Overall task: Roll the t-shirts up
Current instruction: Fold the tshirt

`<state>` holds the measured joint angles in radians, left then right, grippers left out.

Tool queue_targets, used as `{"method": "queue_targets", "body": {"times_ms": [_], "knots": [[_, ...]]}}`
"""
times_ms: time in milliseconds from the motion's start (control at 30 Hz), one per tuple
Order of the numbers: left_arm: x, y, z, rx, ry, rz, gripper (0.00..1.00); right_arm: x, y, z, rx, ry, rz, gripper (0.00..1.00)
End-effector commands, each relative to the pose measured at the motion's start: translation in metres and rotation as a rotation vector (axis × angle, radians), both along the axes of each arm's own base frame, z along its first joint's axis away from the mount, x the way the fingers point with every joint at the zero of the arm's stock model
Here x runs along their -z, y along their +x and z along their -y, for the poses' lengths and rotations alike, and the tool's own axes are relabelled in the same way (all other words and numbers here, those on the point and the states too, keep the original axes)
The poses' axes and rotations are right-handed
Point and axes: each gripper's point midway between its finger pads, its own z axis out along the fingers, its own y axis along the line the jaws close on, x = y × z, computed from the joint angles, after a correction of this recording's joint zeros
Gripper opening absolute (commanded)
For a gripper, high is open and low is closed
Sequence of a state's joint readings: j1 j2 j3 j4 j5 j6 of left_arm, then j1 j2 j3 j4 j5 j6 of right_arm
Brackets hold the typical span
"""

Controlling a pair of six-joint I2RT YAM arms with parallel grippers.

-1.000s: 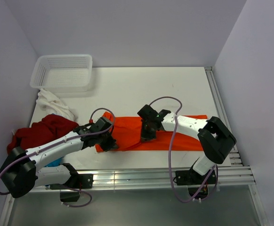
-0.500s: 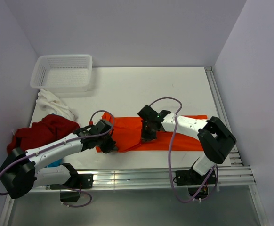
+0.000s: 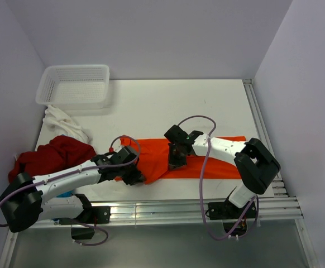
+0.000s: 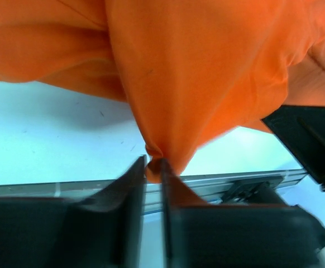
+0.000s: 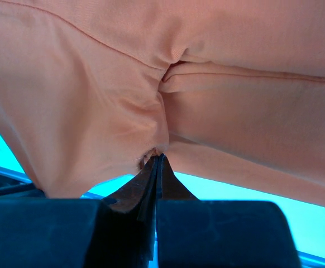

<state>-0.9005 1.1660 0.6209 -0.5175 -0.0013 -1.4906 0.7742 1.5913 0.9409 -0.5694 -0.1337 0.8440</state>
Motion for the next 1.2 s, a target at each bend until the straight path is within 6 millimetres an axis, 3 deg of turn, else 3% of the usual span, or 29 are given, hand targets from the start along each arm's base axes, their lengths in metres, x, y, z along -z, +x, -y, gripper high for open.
{"method": "queue_targets", "body": {"times_ms": [0,100,233,333,400,533,933,1167], "knots": [[0.003,0.003,0.004,-0.052,-0.003,0.003,0.3,-0.004,0.002,0.005,-0.016,0.002,0.014,0.0],[-0.002,0.005,0.001,-0.058,0.019,0.012,0.48,-0.004,0.003,0.009,-0.024,-0.007,0.01,0.03],[-0.026,0.008,-0.005,-0.07,0.01,0.056,0.64,-0.012,0.006,0.012,-0.029,0.0,0.025,0.08],[-0.042,0.011,-0.015,-0.086,0.014,0.096,0.7,-0.017,0.004,0.019,-0.026,0.001,0.029,0.3],[-0.045,0.013,-0.027,-0.083,0.044,0.11,0.72,-0.025,0.004,0.021,-0.027,0.018,0.045,0.39],[-0.063,0.049,-0.052,-0.163,0.033,0.182,0.72,-0.034,0.003,0.029,-0.012,0.034,0.07,0.49],[-0.082,0.164,-0.09,-0.239,0.209,0.305,0.65,-0.057,0.04,0.042,0.064,0.062,0.11,0.43],[-0.071,0.207,-0.104,-0.184,0.26,0.305,0.62,-0.061,0.046,0.047,0.075,0.064,0.109,0.41]]}}
